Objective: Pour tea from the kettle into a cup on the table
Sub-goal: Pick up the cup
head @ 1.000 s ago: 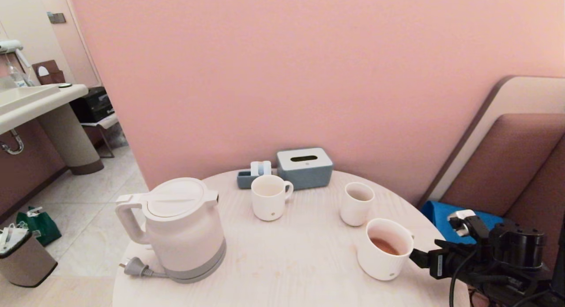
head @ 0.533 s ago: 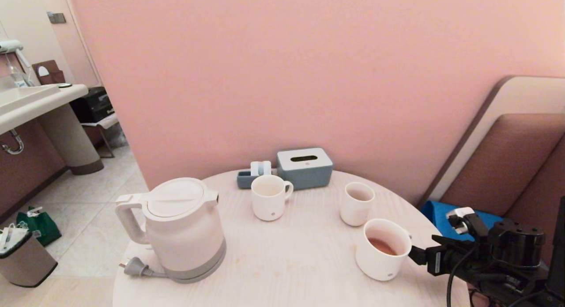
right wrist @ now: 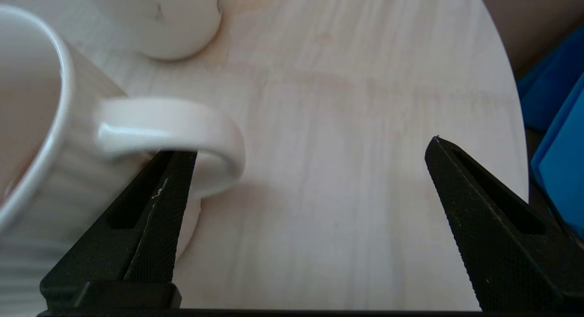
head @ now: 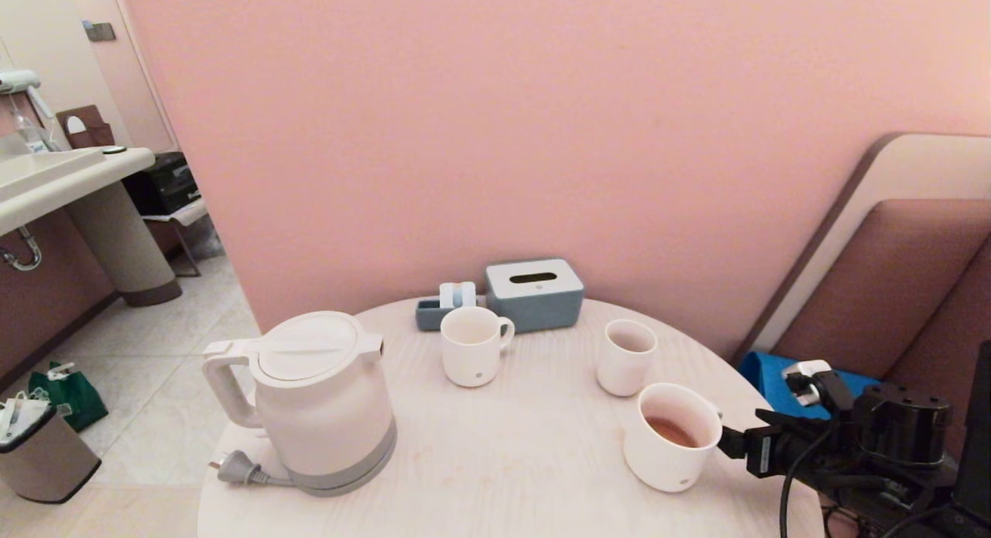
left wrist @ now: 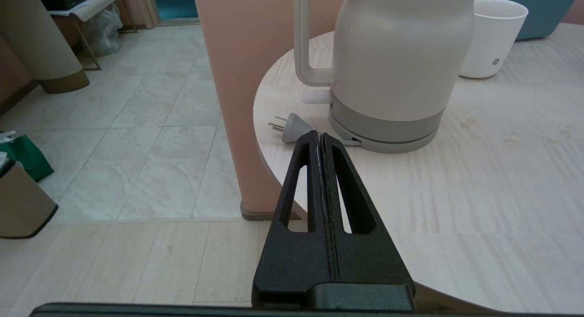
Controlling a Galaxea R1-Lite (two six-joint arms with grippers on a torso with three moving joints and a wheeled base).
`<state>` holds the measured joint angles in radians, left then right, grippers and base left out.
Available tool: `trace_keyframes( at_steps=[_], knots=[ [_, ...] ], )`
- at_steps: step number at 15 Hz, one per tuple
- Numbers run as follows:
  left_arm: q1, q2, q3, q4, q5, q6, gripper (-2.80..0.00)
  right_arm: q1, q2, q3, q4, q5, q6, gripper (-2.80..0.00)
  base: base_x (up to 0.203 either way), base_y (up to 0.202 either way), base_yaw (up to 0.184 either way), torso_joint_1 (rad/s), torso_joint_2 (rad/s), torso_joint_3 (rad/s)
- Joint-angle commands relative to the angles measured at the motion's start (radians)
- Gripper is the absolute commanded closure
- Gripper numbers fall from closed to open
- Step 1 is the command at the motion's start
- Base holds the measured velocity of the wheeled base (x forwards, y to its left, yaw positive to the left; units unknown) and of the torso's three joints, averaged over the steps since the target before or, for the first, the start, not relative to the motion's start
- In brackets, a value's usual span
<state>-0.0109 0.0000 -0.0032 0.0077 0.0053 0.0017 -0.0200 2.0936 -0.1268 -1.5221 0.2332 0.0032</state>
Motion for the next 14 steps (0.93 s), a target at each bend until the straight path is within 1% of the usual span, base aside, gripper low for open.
trace_keyframes(
  at_steps=[1,14],
  knots=[
    [0.0,0.002,0.0,0.0,0.001,0.0,0.0,0.002,-0.005,-0.01,-0.041,0.002,0.002,-2.8,0.0,0.0,0.0,0.0,0.0,0.0],
    [0.0,0.002,0.0,0.0,0.001,0.0,0.0,0.012,0.006,-0.04,-0.041,0.0,0.014,-2.8,0.0,0.0,0.0,0.0,0.0,0.0]
  ],
)
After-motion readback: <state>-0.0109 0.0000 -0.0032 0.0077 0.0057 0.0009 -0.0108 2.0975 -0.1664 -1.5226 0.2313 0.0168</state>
